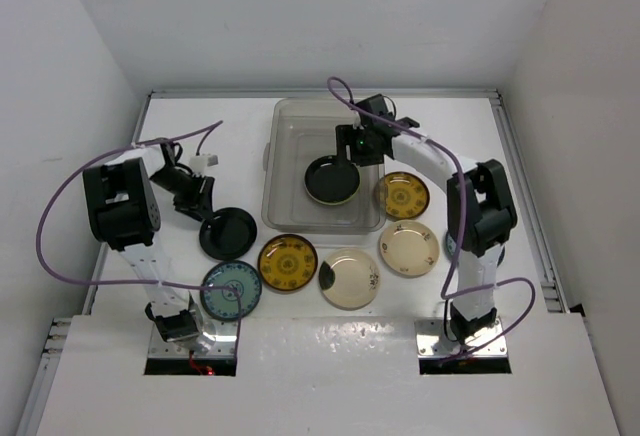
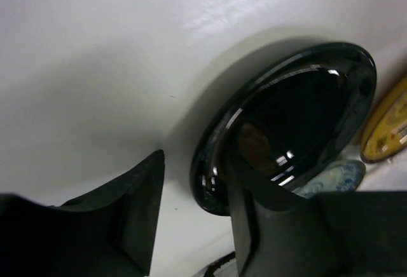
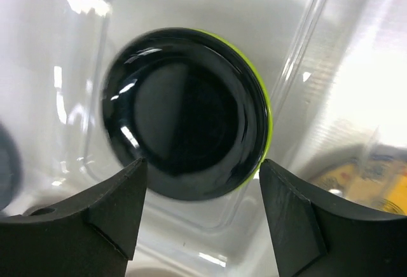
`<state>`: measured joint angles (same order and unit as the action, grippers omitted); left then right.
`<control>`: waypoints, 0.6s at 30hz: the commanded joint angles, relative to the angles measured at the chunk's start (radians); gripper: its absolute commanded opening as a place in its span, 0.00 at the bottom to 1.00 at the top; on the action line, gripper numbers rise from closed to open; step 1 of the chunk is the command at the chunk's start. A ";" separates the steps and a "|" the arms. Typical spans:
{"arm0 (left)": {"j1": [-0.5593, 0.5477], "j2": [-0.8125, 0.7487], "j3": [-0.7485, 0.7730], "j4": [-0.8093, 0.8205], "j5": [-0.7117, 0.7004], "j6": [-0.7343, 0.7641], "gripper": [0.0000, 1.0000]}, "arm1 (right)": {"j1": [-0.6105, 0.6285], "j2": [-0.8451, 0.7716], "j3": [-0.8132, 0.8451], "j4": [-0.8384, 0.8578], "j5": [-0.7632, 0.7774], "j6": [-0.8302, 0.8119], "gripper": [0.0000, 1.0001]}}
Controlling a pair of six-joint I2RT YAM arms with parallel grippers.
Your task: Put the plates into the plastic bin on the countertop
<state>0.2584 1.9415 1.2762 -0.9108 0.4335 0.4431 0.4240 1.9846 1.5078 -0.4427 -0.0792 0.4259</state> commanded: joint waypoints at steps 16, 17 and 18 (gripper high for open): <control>-0.039 0.086 -0.071 -0.043 0.028 0.075 0.00 | -0.106 -0.480 -0.313 0.114 0.076 0.059 0.70; -0.030 0.086 -0.058 -0.043 0.028 0.062 0.00 | -0.122 -0.492 -0.337 0.117 0.076 0.059 0.70; -0.030 0.086 -0.045 -0.043 0.028 0.046 0.00 | -0.135 -0.527 -0.350 0.117 0.076 0.062 0.70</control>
<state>0.2333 1.9858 1.2167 -1.0370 0.5240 0.4843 0.3157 1.5414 1.1927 -0.3676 -0.0185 0.4606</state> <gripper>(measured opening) 0.008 0.699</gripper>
